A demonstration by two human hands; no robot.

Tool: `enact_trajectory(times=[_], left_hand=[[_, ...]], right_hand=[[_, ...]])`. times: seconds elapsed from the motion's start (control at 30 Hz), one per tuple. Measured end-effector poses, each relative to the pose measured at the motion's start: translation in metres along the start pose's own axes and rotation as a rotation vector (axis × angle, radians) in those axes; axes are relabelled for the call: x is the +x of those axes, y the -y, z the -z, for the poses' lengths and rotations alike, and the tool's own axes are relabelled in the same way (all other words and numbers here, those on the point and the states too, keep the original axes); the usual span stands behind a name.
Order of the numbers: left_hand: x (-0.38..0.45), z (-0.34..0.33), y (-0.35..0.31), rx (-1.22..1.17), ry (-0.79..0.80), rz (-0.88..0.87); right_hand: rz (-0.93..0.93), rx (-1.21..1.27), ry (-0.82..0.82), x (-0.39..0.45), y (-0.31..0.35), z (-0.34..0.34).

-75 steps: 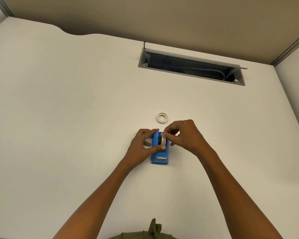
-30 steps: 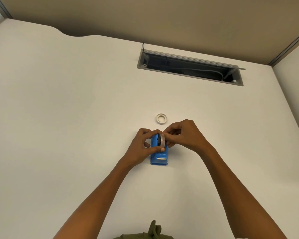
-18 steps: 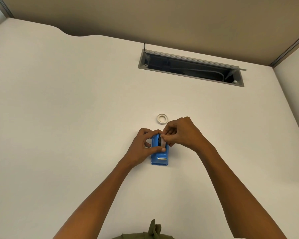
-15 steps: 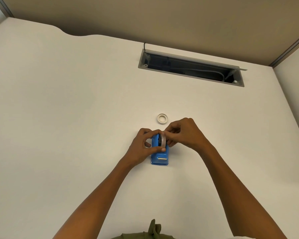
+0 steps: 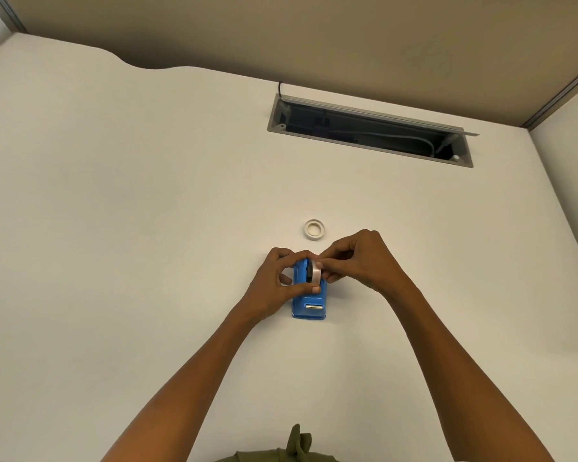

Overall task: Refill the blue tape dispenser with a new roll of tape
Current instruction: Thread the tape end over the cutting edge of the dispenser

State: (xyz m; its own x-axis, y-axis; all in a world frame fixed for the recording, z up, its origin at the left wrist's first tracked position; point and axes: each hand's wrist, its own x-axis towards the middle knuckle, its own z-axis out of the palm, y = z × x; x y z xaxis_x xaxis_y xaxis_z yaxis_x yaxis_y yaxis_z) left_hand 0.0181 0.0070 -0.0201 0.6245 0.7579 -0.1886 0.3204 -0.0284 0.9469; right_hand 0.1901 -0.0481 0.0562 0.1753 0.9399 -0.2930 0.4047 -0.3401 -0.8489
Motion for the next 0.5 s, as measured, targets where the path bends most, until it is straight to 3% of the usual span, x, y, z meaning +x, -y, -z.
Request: enact_trajectory(times=[0.23,0.5], left_hand=[[-0.001,0.000,-0.001,-0.007,0.003,0.006],[-0.002,0.000,-0.001,-0.012,0.002,0.005]], right_hand=[[0.040,-0.066,-0.075,-0.005,-0.001,-0.007],[0.221,-0.442,-0.144,-0.007,0.001,-0.013]])
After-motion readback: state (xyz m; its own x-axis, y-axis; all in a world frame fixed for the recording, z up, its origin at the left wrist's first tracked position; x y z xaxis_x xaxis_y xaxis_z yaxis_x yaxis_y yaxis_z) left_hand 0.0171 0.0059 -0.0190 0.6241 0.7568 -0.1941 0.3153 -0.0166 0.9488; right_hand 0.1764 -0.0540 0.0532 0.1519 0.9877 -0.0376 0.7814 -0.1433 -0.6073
